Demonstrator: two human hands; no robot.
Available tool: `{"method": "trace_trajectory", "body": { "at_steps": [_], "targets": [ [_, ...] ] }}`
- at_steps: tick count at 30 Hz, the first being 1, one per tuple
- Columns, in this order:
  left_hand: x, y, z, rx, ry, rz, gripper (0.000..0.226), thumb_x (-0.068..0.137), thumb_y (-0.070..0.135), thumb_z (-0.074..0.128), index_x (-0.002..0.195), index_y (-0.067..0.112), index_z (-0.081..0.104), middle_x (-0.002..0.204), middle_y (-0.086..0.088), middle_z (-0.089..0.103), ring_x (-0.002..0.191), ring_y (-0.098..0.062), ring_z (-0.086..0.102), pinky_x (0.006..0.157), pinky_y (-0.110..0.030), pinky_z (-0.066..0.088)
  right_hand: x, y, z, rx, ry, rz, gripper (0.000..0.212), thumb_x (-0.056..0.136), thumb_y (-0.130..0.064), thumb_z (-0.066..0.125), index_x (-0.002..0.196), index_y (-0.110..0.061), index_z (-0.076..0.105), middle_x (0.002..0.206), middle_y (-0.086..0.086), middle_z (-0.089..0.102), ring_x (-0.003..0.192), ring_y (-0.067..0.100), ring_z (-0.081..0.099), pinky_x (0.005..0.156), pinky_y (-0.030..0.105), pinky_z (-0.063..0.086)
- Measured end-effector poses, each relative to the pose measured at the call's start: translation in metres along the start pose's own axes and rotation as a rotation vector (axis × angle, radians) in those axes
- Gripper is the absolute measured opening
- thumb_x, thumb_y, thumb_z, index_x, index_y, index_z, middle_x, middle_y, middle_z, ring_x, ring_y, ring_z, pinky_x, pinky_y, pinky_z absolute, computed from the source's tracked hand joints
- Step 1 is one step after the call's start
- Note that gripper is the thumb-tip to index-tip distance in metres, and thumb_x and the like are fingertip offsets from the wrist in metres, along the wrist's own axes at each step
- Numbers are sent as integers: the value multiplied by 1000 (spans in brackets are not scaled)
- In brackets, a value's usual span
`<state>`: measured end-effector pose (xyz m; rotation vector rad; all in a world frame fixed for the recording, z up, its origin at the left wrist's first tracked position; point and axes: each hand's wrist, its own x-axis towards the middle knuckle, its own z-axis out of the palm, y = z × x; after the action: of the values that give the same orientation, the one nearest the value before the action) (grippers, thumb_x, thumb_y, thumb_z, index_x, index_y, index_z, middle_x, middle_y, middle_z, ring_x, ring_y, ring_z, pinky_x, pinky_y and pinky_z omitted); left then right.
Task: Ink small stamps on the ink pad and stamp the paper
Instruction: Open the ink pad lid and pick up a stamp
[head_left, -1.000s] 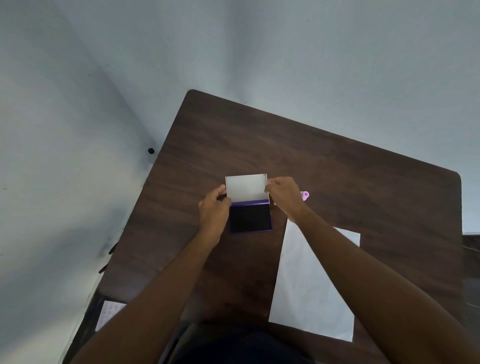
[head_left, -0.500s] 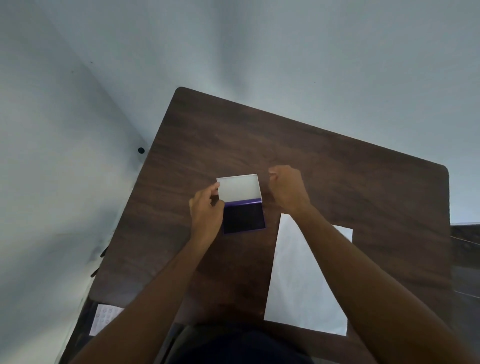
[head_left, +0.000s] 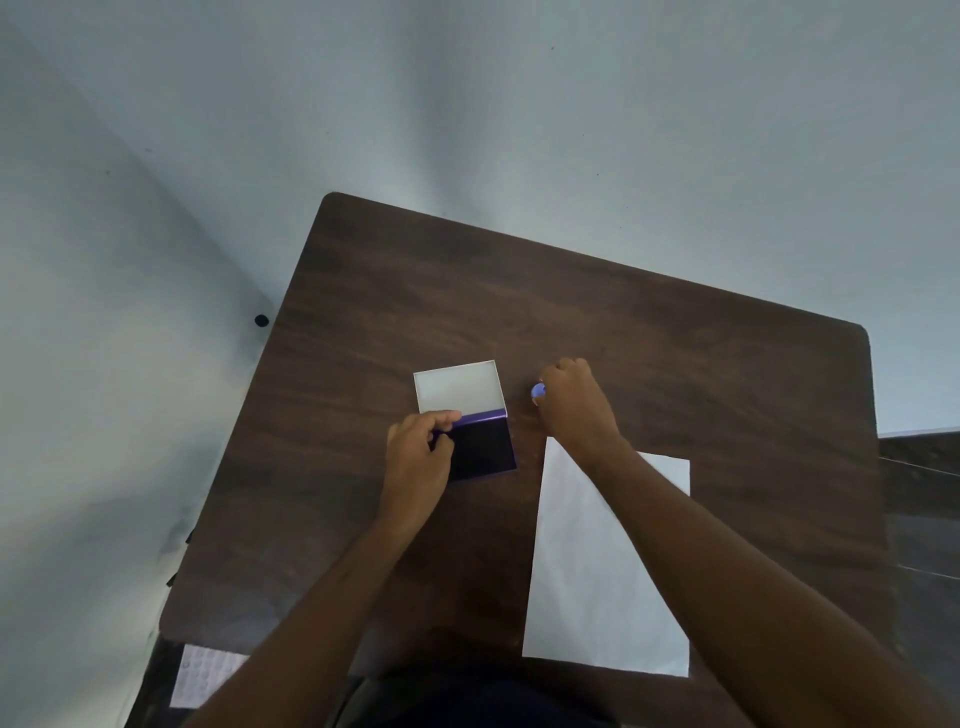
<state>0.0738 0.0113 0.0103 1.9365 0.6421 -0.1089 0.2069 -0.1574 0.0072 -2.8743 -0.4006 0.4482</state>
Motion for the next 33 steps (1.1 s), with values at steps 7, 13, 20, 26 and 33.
{"method": "trace_trajectory", "body": {
  "at_steps": [7,13,20,26,33],
  "targets": [
    [1,8,-4,-125,-87,4,23,97,11,49,104,24,67,109,15,64,103,0,57,79,-13,49,-4,-4,-4,327,-22,189,24,87,-16,63,77,4,69,70,15,66,60,15,53,62,23,44],
    [1,20,0,-24,-125,70,26,97,25,53,121,24,62,121,10,62,109,-7,57,80,-8,45,-45,-27,-20,553,30,234,19,85,-28,70,93,-12,73,83,-4,67,72,9,60,68,18,46],
    [-10,36,3,-27,-219,102,38,93,32,58,129,19,58,114,13,56,91,2,55,76,5,38,-85,-35,-28,998,-79,379,17,82,-25,72,95,-14,74,80,5,73,67,21,65,60,23,54],
    [-16,38,5,-40,-146,61,36,89,34,62,121,17,64,107,10,62,83,-1,56,69,4,42,-92,-36,-29,1101,-77,394,18,83,-23,72,97,-13,74,78,6,73,60,19,61,57,21,52],
    [-17,39,7,-82,-138,78,34,87,32,67,118,18,68,114,3,71,96,-11,66,90,-23,53,-92,-35,-34,1264,-129,365,16,86,-23,68,92,-10,74,77,16,71,54,18,59,50,20,51]
  ]
}}
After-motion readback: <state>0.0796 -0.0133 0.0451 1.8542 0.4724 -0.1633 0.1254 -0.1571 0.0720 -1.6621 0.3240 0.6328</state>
